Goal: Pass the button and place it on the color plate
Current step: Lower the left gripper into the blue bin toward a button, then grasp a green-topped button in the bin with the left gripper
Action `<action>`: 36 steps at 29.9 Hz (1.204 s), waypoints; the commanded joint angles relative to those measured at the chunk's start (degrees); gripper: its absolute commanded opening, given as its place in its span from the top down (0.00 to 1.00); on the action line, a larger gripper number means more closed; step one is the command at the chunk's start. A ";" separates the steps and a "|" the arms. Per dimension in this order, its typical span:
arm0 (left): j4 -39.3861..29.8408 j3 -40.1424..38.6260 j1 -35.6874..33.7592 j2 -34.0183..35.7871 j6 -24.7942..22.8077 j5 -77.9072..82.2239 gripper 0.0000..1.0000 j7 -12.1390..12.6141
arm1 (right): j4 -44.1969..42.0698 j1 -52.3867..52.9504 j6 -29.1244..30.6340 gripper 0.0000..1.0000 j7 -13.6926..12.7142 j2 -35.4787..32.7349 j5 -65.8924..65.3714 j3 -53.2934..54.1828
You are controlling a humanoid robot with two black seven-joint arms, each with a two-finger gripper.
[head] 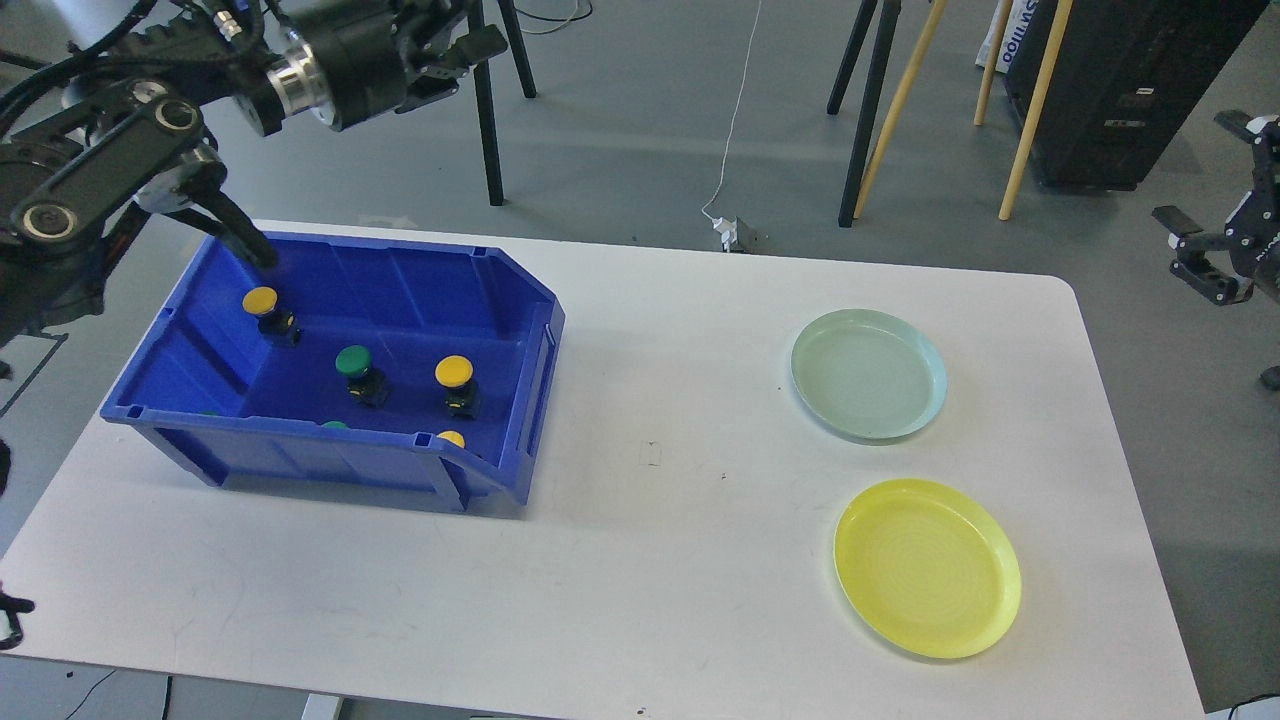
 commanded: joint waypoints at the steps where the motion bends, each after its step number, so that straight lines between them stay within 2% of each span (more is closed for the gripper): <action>1: -6.07 3.59 -0.39 7.90 -0.02 9.28 0.02 0.06 | -0.33 -0.05 -0.01 0.01 0.08 -0.35 -0.70 -0.18; 4: -7.31 3.77 0.22 10.98 -0.02 13.96 0.02 -0.20 | -0.33 -0.31 -0.01 0.01 0.34 -0.35 -0.70 -0.27; 6: -7.31 4.03 0.48 11.78 -0.02 14.67 0.01 -1.25 | -0.33 -0.75 -0.01 0.01 0.34 -0.52 -0.70 -0.27; 7: -7.13 4.12 0.57 11.78 -0.02 15.98 0.01 -2.48 | -0.24 -0.84 -0.01 0.01 0.34 -0.87 -0.70 -0.27; 9: -6.69 5.51 1.27 11.78 -0.02 21.24 0.00 -8.08 | 0.11 -0.84 -0.01 0.02 0.34 -1.58 -0.70 -0.27; 10: -6.78 6.83 1.45 11.26 -0.02 23.70 0.00 -9.77 | 0.11 -0.84 -0.01 0.02 0.34 -1.67 -0.61 -0.27; 11: -7.39 8.41 1.63 11.34 -0.02 25.99 0.00 -9.52 | 0.20 -0.84 -0.01 0.02 0.34 -1.76 -0.70 -0.27; 13: -7.40 10.70 1.80 11.43 -0.02 28.99 0.00 -6.03 | 0.28 -0.84 -0.01 0.02 0.34 -1.84 -0.70 -0.36; 15: -6.87 12.46 1.98 11.52 -0.02 30.05 0.00 -4.17 | 0.20 -0.66 -0.01 0.02 0.34 -1.93 -0.70 -0.36; 18: -5.03 14.40 2.07 11.08 -0.02 32.68 0.00 -4.25 | 0.20 -0.49 -0.01 0.02 0.34 -1.93 -0.70 -0.36; 20: -0.92 14.66 2.15 10.03 -0.02 36.45 0.00 -4.25 | 0.28 -0.31 -0.01 0.02 0.34 -2.02 -0.78 -0.36; 26: 10.78 17.04 2.51 1.24 -0.02 46.40 0.00 -5.65 | 0.20 -0.14 -0.01 0.02 0.34 -1.93 -0.87 -0.36; 30: 13.69 17.13 4.52 -2.45 -0.02 46.84 0.00 -5.30 | 0.20 -0.22 -0.01 0.02 0.34 -1.49 -3.06 -0.36; 36: 15.37 17.13 7.95 -4.04 -0.02 47.02 0.00 -5.04 | 0.37 -0.22 -0.01 0.02 0.34 -1.23 -4.04 -0.45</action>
